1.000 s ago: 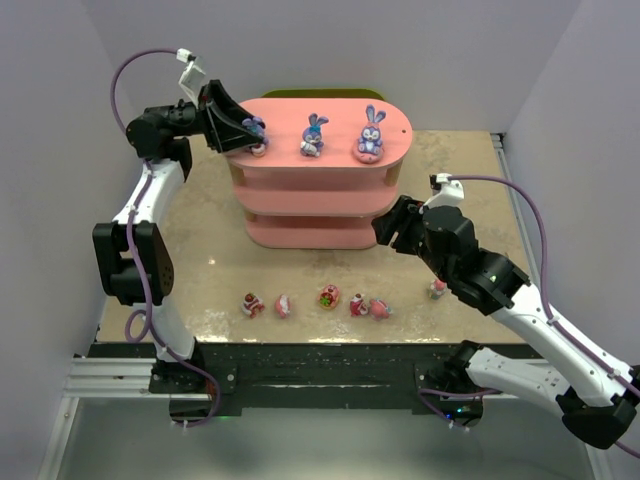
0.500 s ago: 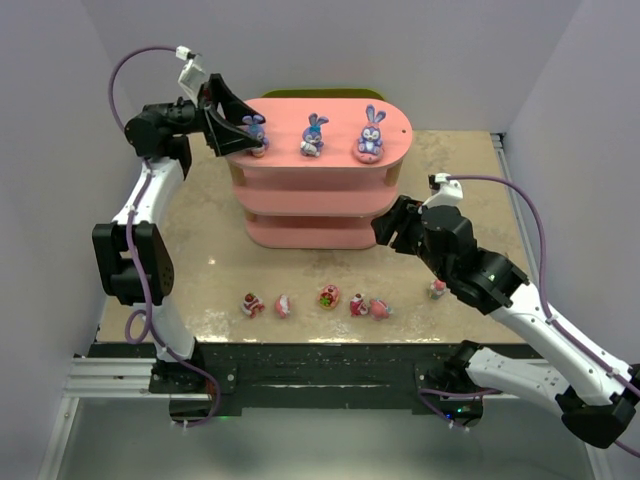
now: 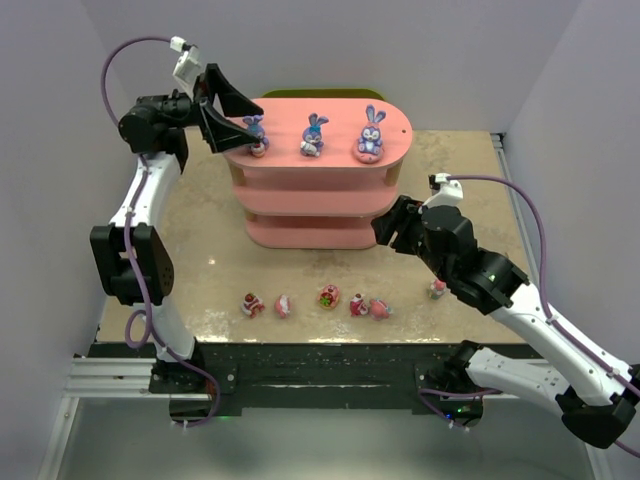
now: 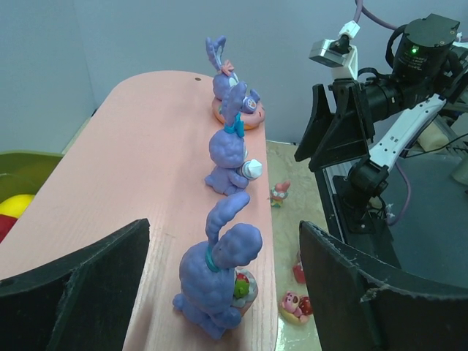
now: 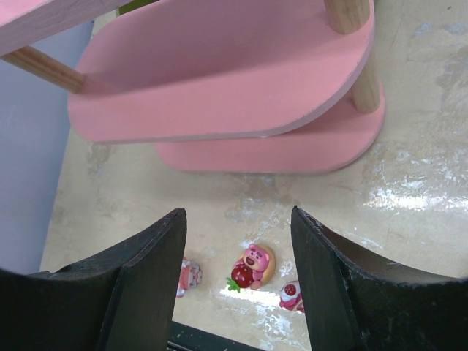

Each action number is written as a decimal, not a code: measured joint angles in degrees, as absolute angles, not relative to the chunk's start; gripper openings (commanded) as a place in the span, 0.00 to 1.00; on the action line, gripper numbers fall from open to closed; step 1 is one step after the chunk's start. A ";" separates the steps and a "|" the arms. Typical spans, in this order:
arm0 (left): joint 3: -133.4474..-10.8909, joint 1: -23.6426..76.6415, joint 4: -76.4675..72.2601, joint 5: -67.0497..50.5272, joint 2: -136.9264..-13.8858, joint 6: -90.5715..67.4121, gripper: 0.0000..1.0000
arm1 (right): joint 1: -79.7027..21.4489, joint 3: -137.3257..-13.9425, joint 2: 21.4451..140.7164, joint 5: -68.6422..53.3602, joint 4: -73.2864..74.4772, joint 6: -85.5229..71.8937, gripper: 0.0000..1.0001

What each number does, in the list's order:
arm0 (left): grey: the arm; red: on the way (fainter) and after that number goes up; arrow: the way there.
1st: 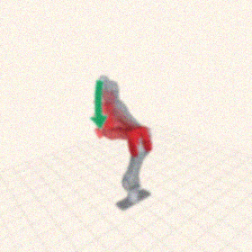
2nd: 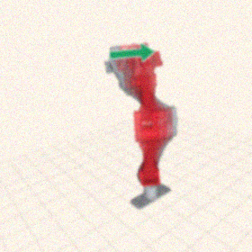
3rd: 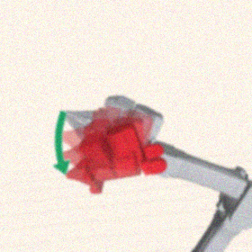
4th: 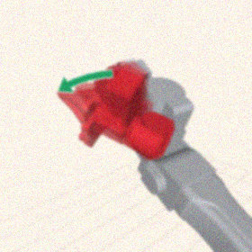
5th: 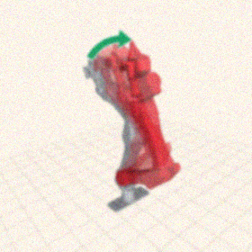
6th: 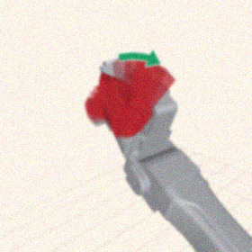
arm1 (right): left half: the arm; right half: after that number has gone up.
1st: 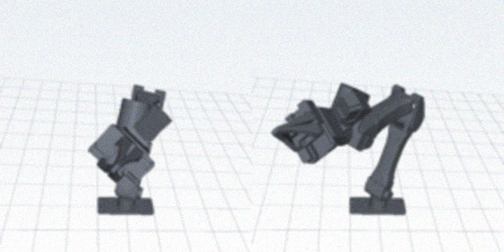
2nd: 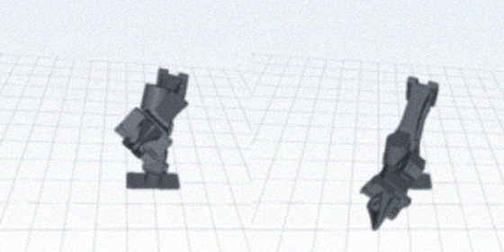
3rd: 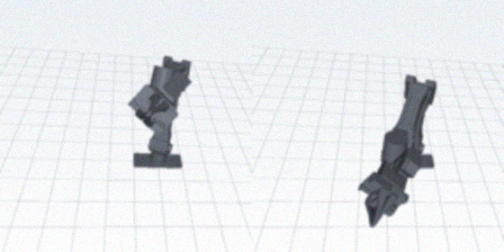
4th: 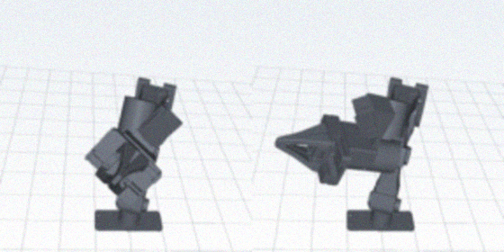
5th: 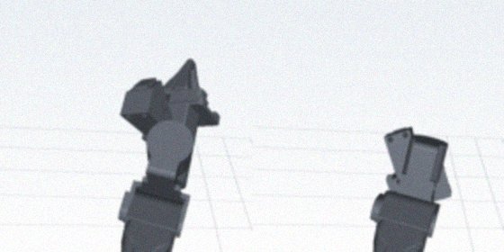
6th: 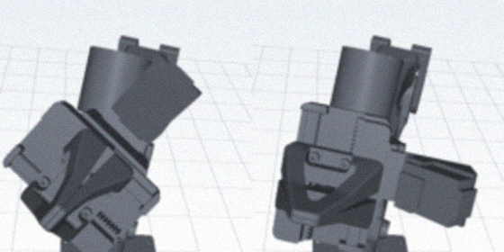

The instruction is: Place and organize the plastic toys onto the shelf

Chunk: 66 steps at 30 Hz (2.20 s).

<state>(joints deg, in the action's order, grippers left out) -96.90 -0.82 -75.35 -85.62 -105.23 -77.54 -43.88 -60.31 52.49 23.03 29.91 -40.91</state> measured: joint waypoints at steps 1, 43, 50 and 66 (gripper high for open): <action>-97.38 -0.89 -75.35 -85.71 -105.23 -77.58 0.88 | -43.88 -60.31 52.45 23.03 29.91 -40.91 0.63; -72.93 -2.96 17.91 -8.43 -42.52 -26.83 1.00 | -43.88 -51.29 41.60 22.33 31.77 -34.57 0.99; -66.39 -2.98 26.17 -2.68 -37.32 -26.57 0.99 | -43.88 -45.67 41.87 16.40 30.11 -31.66 0.95; -42.52 -2.98 32.32 -9.69 -35.70 -25.32 0.98 | -69.32 -41.65 64.82 10.07 7.79 -24.25 0.90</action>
<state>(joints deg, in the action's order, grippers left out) -42.52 -2.98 32.32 -9.69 -35.70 -25.32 -69.32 -41.65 64.82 10.07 7.79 -24.25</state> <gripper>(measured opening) 0.983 0.909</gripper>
